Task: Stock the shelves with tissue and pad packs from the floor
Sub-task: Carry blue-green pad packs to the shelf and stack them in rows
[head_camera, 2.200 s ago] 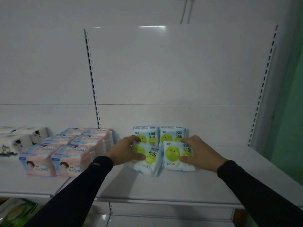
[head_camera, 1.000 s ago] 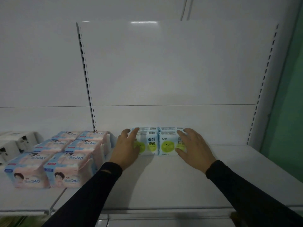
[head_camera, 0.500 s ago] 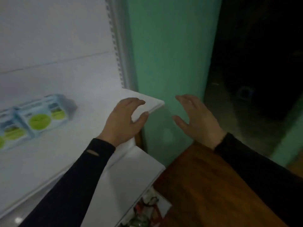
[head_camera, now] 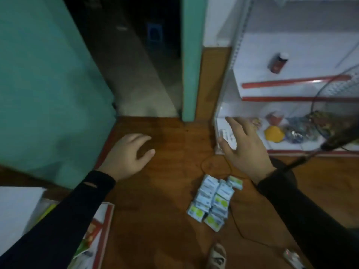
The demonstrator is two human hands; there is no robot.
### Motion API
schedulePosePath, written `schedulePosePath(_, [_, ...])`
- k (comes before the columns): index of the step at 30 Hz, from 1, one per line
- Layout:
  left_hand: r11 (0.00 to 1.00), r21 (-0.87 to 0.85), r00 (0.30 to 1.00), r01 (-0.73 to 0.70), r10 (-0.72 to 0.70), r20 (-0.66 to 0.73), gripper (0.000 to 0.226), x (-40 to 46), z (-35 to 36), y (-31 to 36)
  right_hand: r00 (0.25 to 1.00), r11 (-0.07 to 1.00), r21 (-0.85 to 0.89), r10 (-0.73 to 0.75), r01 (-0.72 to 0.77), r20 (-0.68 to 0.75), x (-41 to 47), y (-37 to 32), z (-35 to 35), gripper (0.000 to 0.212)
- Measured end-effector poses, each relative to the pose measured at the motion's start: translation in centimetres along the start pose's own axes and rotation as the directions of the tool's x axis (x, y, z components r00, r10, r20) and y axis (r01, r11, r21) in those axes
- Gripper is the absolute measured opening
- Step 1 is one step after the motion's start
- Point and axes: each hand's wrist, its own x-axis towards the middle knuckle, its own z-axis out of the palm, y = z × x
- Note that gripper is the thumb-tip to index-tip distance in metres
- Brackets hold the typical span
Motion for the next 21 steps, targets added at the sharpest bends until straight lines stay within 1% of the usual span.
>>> schedulePosePath(2, [1.0,-0.006,0.998,-0.006,0.006,0.062,0.069,3.3,4.9,2.3,0.994,0.996,-0.031,0.084,-0.082,0.071,-2.2,6.0,1.0,0.057])
schedulePosePath(5, [0.999,0.01,0.98,-0.032,0.03,0.197,0.059,7.7,12.3,4.8,0.962,0.978,-0.071,0.206,-0.196,0.181,-5.8,13.1,4.0,0.056])
schedulePosePath(9, [0.995,0.034,0.933,-0.098,0.08,0.35,0.063,12.4,23.2,5.9,0.873,0.937,-0.084,0.346,-0.338,0.345,-10.7,20.1,11.0,0.062])
schedulePosePath(13, [0.988,0.0,0.866,-0.155,0.136,0.48,0.065,16.2,37.7,4.3,0.78,0.895,-0.12,0.434,-0.429,0.45,-17.0,26.4,22.0,0.057])
schedulePosePath(14, [0.985,-0.017,0.841,-0.173,0.157,0.518,0.067,16.7,42.0,3.4,0.751,0.878,-0.13,0.464,-0.461,0.47,-18.9,28.1,25.2,0.059])
schedulePosePath(16, [0.976,-0.026,0.784,-0.218,0.191,0.591,0.062,17.4,50.9,1.1,0.686,0.843,-0.155,0.514,-0.516,0.515,-22.6,31.5,32.2,0.063])
schedulePosePath(17, [0.972,-0.023,0.757,-0.235,0.198,0.623,0.058,17.3,55.4,-0.3,0.647,0.829,-0.179,0.532,-0.53,0.546,-24.5,33.1,35.6,0.063])
schedulePosePath(19, [0.961,0.005,0.712,-0.276,0.202,0.672,0.059,17.1,63.7,-2.8,0.572,0.807,-0.222,0.555,-0.548,0.604,-28.1,36.5,42.3,0.063])
schedulePosePath(21, [0.944,0.025,0.684,-0.33,0.22,0.696,0.063,16.8,70.8,-4.7,0.548,0.814,-0.247,0.546,-0.525,0.634,-31.4,39.6,48.3,0.067])
